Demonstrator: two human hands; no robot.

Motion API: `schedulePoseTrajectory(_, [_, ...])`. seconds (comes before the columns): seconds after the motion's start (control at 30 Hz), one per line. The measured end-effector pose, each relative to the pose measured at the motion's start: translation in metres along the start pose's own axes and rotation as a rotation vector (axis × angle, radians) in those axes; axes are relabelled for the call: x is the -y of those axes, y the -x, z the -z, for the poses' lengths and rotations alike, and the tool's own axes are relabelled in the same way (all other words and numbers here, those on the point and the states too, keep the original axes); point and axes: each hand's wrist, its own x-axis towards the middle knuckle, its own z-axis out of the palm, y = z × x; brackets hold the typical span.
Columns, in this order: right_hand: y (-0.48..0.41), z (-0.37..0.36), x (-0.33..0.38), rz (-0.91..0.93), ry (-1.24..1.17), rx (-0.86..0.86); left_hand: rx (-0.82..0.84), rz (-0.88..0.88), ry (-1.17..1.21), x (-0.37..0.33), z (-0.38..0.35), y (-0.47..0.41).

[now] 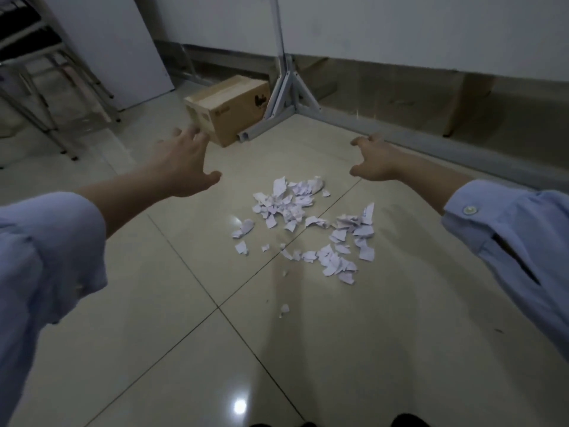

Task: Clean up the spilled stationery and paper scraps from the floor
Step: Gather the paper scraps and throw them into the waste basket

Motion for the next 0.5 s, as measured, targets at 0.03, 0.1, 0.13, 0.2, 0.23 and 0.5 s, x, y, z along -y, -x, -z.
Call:
schedulePoseTrajectory(0.03, [-0.008,-0.006,-0.001,0.000,-0.009,0.018,0.019,0.008,-0.021,0.000,-0.005,0.000])
schedulePoseTrajectory(0.1, [-0.018,-0.013,-0.002,-0.004,-0.021,0.038,0.038,0.031,-0.034,0.000,-0.013,-0.001])
schedulePoseTrajectory(0.13, [-0.021,-0.016,-0.003,-0.003,-0.020,0.049,0.043,0.043,-0.029,0.000,-0.017,-0.003])
schedulePoseTrajectory(0.2, [-0.026,-0.022,-0.006,0.013,-0.009,0.077,0.051,0.072,0.010,-0.004,-0.026,-0.006])
schedulePoseTrajectory(0.23, [-0.028,-0.025,-0.008,0.025,-0.002,0.096,0.065,0.086,0.032,-0.006,-0.033,-0.008])
schedulePoseTrajectory(0.5, [-0.021,-0.067,-0.052,0.044,0.012,0.326,0.318,0.102,0.225,-0.030,-0.109,-0.006])
